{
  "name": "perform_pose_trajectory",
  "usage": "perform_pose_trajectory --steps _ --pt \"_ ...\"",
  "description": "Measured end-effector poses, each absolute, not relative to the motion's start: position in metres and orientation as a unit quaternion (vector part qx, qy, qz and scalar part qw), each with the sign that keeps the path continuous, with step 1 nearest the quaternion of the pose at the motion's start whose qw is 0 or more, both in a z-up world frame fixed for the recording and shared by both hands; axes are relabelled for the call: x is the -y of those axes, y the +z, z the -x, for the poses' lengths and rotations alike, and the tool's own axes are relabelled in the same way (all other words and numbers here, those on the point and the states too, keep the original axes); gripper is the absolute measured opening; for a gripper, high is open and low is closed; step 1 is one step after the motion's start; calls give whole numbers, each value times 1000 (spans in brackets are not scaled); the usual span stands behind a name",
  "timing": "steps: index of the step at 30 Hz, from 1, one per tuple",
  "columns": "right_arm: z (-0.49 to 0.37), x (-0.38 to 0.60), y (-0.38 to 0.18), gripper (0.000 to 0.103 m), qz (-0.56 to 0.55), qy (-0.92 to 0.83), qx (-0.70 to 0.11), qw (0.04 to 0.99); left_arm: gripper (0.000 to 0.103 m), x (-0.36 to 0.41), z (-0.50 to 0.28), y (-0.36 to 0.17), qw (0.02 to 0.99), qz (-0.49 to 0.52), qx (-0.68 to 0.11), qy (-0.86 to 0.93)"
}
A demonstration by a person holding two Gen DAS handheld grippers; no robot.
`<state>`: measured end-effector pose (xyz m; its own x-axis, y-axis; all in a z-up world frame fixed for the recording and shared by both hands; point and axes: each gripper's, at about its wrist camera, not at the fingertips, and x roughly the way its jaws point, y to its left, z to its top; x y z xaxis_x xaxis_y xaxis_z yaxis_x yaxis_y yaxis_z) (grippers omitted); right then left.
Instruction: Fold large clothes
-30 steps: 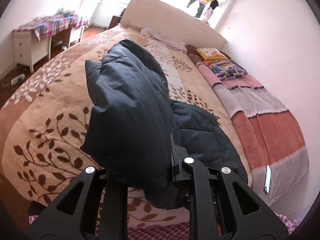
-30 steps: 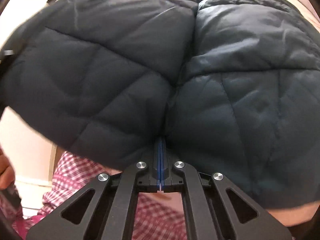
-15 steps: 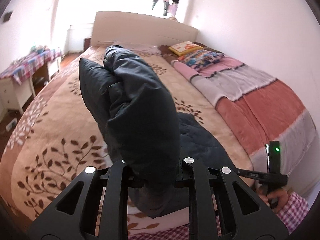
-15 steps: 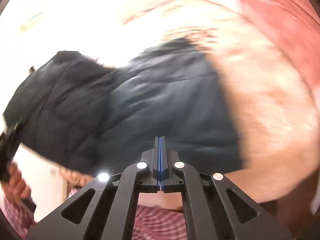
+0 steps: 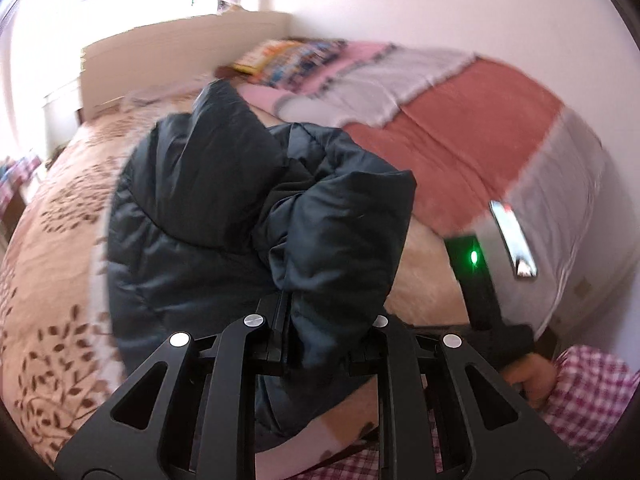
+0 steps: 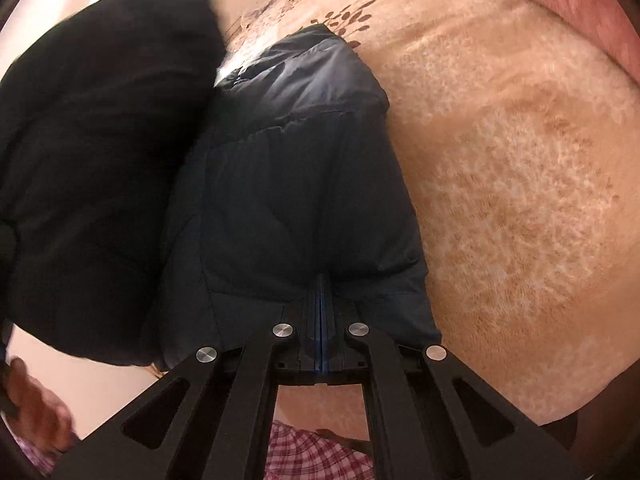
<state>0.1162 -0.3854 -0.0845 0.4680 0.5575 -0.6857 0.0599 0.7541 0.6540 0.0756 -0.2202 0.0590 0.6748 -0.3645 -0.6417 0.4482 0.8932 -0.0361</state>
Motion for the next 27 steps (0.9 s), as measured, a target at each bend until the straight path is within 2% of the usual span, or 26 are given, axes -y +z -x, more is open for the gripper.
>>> perform_pose_trajectory --steps 7,15,18,21,24,27 --pt "-98 404 -93 1 -385 168 -482 769 24 255 -83 5 886 -95 -382 -247" --pt "-85 415 -96 0 -411 169 -483 754 25 260 -86 -21 879 -99 -391 -255" --pt "-81 421 -90 0 -403 161 -487 758 29 259 -86 -20 874 -93 -397 -265" --pt "-68 427 -77 0 -385 143 -488 771 44 255 -84 -13 867 -74 -403 -283" --pt "-48 437 -57 1 -359 119 -472 797 65 255 -79 -6 860 -58 -403 -307" --pt "-27 456 -36 1 -348 90 -451 817 67 257 -67 1 853 -53 -404 -327"
